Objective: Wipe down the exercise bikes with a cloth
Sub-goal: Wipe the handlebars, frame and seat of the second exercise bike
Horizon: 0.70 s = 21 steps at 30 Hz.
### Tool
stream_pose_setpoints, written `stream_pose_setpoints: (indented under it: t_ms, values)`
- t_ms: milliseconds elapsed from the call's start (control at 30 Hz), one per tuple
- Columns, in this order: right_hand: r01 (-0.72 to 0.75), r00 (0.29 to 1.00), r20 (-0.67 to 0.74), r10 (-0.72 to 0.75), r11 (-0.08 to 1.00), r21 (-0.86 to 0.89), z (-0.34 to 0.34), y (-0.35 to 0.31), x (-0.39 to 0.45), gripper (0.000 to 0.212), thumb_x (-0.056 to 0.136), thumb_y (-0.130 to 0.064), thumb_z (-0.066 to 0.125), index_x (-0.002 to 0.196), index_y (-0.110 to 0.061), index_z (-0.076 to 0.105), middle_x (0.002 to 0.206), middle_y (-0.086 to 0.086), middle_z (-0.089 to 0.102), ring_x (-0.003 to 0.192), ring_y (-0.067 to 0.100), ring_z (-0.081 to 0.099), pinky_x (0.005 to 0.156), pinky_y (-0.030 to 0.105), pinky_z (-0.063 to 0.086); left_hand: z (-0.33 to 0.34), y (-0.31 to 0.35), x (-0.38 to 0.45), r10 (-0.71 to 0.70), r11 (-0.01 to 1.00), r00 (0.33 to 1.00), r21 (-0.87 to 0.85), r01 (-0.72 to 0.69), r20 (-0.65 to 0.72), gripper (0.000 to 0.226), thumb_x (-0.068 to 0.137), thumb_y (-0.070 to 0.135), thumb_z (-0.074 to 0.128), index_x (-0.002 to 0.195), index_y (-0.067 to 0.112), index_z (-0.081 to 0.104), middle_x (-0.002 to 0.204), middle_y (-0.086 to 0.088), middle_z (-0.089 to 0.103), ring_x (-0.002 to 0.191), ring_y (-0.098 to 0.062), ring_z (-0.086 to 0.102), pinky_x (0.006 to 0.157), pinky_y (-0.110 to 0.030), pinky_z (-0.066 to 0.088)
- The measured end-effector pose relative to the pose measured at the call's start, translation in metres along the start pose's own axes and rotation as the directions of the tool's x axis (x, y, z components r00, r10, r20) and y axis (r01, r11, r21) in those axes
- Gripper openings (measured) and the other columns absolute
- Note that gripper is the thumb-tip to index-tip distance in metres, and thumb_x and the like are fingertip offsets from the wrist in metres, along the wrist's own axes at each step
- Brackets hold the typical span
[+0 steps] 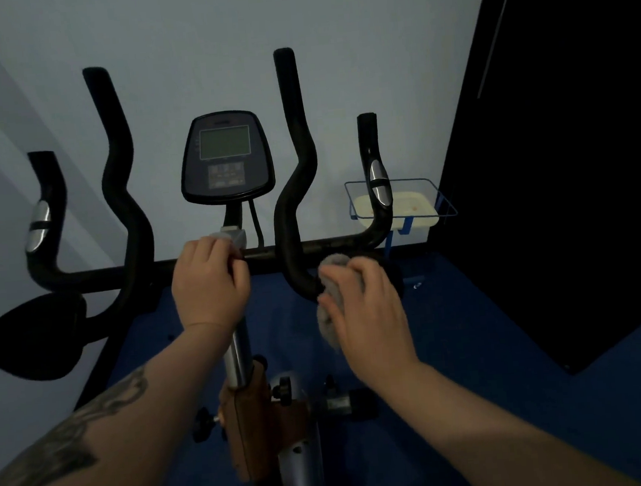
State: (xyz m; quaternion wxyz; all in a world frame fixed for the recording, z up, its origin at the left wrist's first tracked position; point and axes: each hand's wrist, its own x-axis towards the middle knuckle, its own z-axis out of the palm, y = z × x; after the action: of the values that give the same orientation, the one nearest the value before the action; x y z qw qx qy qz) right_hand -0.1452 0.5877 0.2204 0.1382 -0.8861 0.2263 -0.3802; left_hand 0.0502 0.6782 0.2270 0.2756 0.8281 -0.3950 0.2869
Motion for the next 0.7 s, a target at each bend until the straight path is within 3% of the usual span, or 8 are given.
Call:
stream_pose_setpoints:
  t_ms: [167, 333, 400, 467, 533, 600, 633, 700]
  values:
    - [-0.079, 0.997, 0.014, 0.079, 0.996, -0.037, 0.005, -0.006, 0.042, 0.027, 0.096, -0.019, 0.051, 0.123, -0.018, 0.056, 0.118, 0.009, 0.052, 0.102, 0.023, 0.050, 0.084, 0.035, 0.043, 0.000, 0.000, 0.000, 0.006, 1.000, 1.000, -0.001, -0.006, 0.007, 0.018, 0.080, 0.015, 0.045, 0.077, 0.006, 0.060, 0.081, -0.011, 0.058, 0.079, -0.027, 0.047, 0.068, -0.032, 0.034]
    - [0.121, 0.992, 0.057, -0.111, 0.962, -0.244, -0.007, 0.012, -0.014, 0.059, 0.066, -0.002, 0.077, 0.119, -0.018, 0.059, 0.107, 0.009, 0.057, 0.083, 0.023, 0.054, 0.065, 0.032, 0.041, 0.002, -0.003, 0.000, 0.006, 1.000, 1.000, -0.018, -0.006, 0.011, 0.022, 0.080, 0.019, 0.042, 0.077, 0.007, 0.060, 0.082, -0.009, 0.058, 0.079, -0.024, 0.046, 0.068, -0.030, 0.033]
    - [0.202, 0.979, 0.074, -0.188, 0.933, -0.299, -0.014, 0.022, -0.004, 0.059, 0.060, -0.002, 0.078, 0.114, -0.019, 0.062, 0.104, 0.008, 0.057, 0.081, 0.023, 0.052, 0.066, 0.032, 0.035, 0.002, -0.003, 0.000, 0.009, 1.000, 1.000, -0.016, -0.009, 0.006, 0.022, 0.080, 0.018, 0.043, 0.077, 0.007, 0.061, 0.082, -0.010, 0.058, 0.080, -0.024, 0.047, 0.067, -0.030, 0.033]
    - [0.162, 0.986, 0.020, -0.164, 0.935, -0.314, -0.017, 0.029, 0.027, 0.050, 0.061, -0.001, 0.078, 0.107, -0.017, 0.065, 0.102, 0.008, 0.058, 0.084, 0.025, 0.054, 0.068, 0.033, 0.036, 0.001, -0.002, 0.000, 0.014, 1.000, 1.000, -0.024, -0.014, 0.009, 0.021, 0.080, 0.016, 0.044, 0.078, 0.005, 0.061, 0.083, -0.012, 0.059, 0.080, -0.027, 0.048, 0.067, -0.032, 0.035]
    - [0.019, 0.998, -0.050, -0.031, 0.973, -0.231, -0.019, 0.034, 0.046, 0.036, 0.074, -0.006, 0.072, 0.107, -0.018, 0.064, 0.103, 0.006, 0.056, 0.091, 0.025, 0.055, 0.074, 0.035, 0.039, 0.000, -0.001, 0.000, 0.010, 1.000, 1.000, -0.025, -0.010, 0.011, 0.020, 0.080, 0.015, 0.045, 0.078, 0.005, 0.061, 0.084, -0.012, 0.059, 0.080, -0.028, 0.048, 0.067, -0.034, 0.036]
    - [-0.181, 0.980, -0.083, 0.182, 0.983, 0.020, -0.016, 0.041, 0.038, 0.032, 0.088, -0.021, 0.064, 0.119, -0.025, 0.058, 0.111, -0.001, 0.050, 0.104, 0.017, 0.050, 0.088, 0.035, 0.041, 0.000, -0.001, 0.000, 0.009, 1.000, 1.000, -0.029, -0.009, 0.005, 0.018, 0.080, 0.015, 0.045, 0.078, 0.005, 0.061, 0.084, -0.012, 0.059, 0.081, -0.027, 0.048, 0.068, -0.034, 0.036]
    - [-0.270, 0.953, -0.086, 0.289, 0.945, 0.185, -0.013, 0.042, 0.026, 0.036, 0.091, -0.027, 0.061, 0.126, -0.030, 0.052, 0.115, -0.004, 0.046, 0.108, 0.011, 0.048, 0.092, 0.031, 0.042, 0.000, -0.001, 0.000, 0.010, 1.000, 1.000, -0.030, -0.010, -0.001, 0.018, 0.080, 0.015, 0.046, 0.078, 0.005, 0.061, 0.084, -0.012, 0.059, 0.081, -0.027, 0.048, 0.068, -0.034, 0.036]
    - [-0.366, 0.891, -0.079, 0.447, 0.811, 0.457, -0.007, 0.036, 0.002, 0.044, 0.094, -0.029, 0.059, 0.134, -0.036, 0.043, 0.120, -0.008, 0.042, 0.109, -0.006, 0.046, 0.088, 0.011, 0.042, 0.000, -0.002, 0.000, 0.014, 0.999, 1.000, -0.031, -0.014, -0.004, 0.017, 0.080, 0.014, 0.046, 0.078, 0.005, 0.061, 0.083, -0.012, 0.059, 0.081, -0.027, 0.048, 0.068, -0.033, 0.036]
